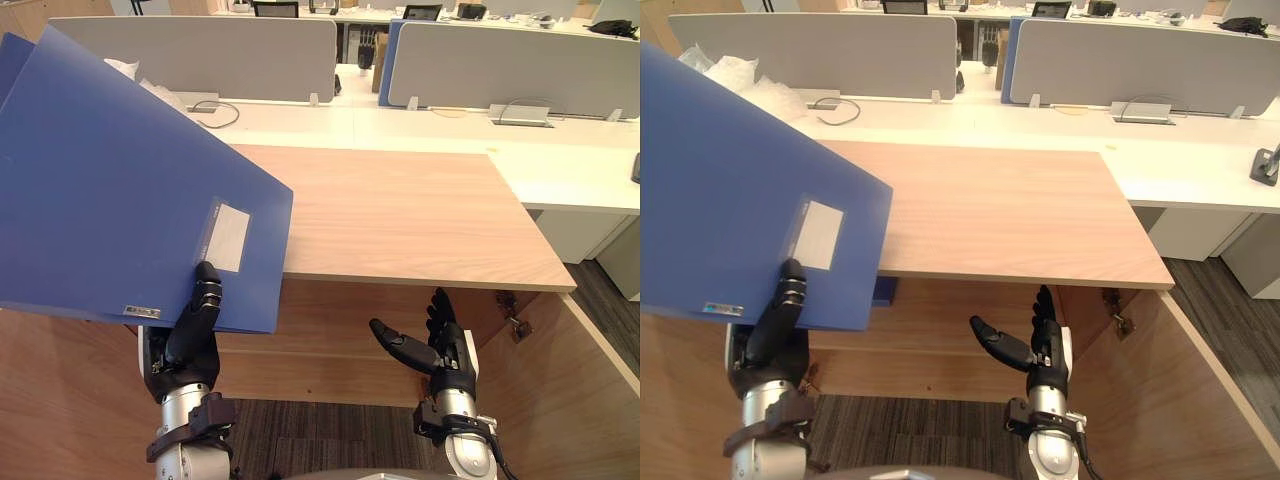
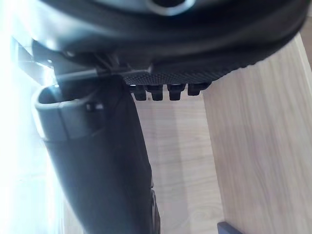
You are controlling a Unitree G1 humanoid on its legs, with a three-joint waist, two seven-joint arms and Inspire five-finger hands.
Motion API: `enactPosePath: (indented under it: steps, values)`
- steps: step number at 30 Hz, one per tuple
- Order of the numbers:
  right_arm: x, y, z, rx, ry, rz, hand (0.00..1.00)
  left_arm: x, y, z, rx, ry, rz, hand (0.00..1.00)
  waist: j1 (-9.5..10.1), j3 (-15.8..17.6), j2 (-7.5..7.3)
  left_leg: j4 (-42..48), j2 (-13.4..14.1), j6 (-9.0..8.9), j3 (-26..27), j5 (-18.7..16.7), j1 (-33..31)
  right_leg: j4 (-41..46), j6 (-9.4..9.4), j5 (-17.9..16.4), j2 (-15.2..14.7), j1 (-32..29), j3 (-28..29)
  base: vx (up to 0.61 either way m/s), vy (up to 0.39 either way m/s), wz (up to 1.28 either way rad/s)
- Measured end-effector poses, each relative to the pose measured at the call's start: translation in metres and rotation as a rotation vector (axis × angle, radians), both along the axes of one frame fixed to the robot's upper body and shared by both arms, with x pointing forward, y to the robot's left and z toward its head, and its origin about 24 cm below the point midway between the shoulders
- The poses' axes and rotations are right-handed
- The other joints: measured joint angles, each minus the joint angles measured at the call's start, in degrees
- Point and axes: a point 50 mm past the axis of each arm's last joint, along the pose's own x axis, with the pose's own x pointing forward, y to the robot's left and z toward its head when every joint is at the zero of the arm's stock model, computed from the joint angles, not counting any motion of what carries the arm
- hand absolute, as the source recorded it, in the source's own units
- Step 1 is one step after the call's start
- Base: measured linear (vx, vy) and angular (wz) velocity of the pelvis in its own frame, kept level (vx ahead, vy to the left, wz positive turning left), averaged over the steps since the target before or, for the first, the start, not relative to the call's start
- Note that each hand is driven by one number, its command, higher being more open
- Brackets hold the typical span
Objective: Walk over to the cabinet, pick up the folder, carry it to the office cabinet, place the folder inside the office cabinet, then close the office cabinet door
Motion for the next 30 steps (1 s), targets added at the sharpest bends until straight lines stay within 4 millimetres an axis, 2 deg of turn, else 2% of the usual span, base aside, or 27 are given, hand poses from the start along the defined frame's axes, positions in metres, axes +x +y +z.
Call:
enactPosePath:
  steps: [4, 7, 10, 12, 15, 17, 20, 24, 27, 30]
  values:
    - [-0.001, 0.008, 0.002, 0.014, -0.006, 0.027, 1.00, 0.000, 0.000, 0.000, 0.000, 0.003, -0.001, 0.00, -0.19, -1.1, -0.27, 0.7, 0.2, -0.11, 0.4, -0.6, 0.0, 0.1, -0.05, 0.0, 0.1, 0.0, 0.7, -0.01, 0.011, -0.06]
    - [-0.004, 0.012, -0.008, 0.023, 0.037, 0.063, 1.00, 0.000, 0.000, 0.000, 0.002, 0.003, -0.002, 0.00, -0.28, -1.7, -0.51, 0.7, 0.2, -0.11, 0.5, -0.6, 0.0, 0.1, -0.06, 0.0, 0.1, -0.1, 0.9, 0.00, 0.000, 0.00]
    - [-0.015, 0.017, -0.040, 0.001, 0.196, 0.147, 1.00, 0.000, 0.001, 0.000, 0.017, 0.002, -0.013, 0.00, -0.32, -2.5, -0.92, 0.7, 0.2, -0.12, 0.5, -0.6, 0.0, 0.1, -0.06, 0.0, 0.1, -0.1, 0.9, 0.00, 0.000, 0.00]
    - [-0.029, 0.013, -0.066, -0.036, 0.333, 0.211, 1.00, 0.000, 0.003, 0.001, 0.035, 0.000, -0.027, 0.00, -0.35, -2.6, -0.99, 0.6, 0.1, -0.11, 0.4, -0.6, 0.0, 0.1, -0.07, 0.0, 0.1, -0.2, 1.0, -0.02, 0.009, 0.00]
    - [-0.047, 0.003, -0.091, -0.036, 0.480, 0.187, 1.00, 0.001, 0.003, 0.001, 0.042, -0.005, -0.036, 0.00, -0.46, -2.6, -0.90, 0.6, 0.1, -0.10, 0.5, -0.6, -0.1, 0.1, -0.15, 0.0, 0.1, -0.3, 1.1, 0.00, 0.000, 0.00]
    - [-0.053, -0.003, -0.097, -0.045, 0.529, 0.163, 1.00, 0.000, 0.004, 0.001, 0.047, -0.005, -0.034, 0.00, -0.98, -2.5, -0.75, 0.6, 0.1, -0.10, 0.6, -0.6, -0.1, 0.1, -0.21, 0.1, 0.1, -0.4, 1.3, -0.01, 0.005, -0.02]
    - [-0.057, -0.011, -0.098, -0.070, 0.543, 0.140, 1.00, 0.000, 0.005, 0.001, 0.049, -0.002, -0.034, 0.00, -1.60, -2.6, -0.55, 0.4, 0.4, -0.11, 1.7, -0.6, 0.1, 0.1, -0.27, 0.1, 0.2, -1.0, 2.4, -0.02, 0.016, -0.16]
    - [-0.062, -0.008, -0.091, -0.052, 0.521, 0.131, 1.00, 0.002, 0.002, 0.001, 0.047, -0.001, -0.055, 0.00, -2.49, -2.7, -0.38, 0.2, 0.7, -0.13, 2.5, -0.6, 0.2, 0.3, -0.62, 0.4, 0.3, -1.6, 3.3, -0.01, 0.017, -0.15]
    - [-0.058, -0.007, -0.071, -0.048, 0.436, 0.103, 1.00, 0.002, 0.003, 0.001, 0.050, 0.000, -0.054, 0.00, -2.70, -2.5, 0.15, 0.0, 1.0, 0.00, 4.6, -1.1, 1.5, 0.4, -0.71, 0.5, 0.3, -1.7, 5.5, -0.02, 0.037, -0.36]
    - [-0.042, -0.009, -0.038, -0.072, 0.284, 0.076, 1.00, 0.003, 0.002, 0.001, 0.054, -0.001, -0.059, 0.00, -3.39, -2.4, 0.45, -0.1, 1.3, 0.13, 6.2, -1.7, 2.1, 0.5, -0.68, 0.6, 0.3, -2.2, 7.0, -0.03, 0.030, -0.26]
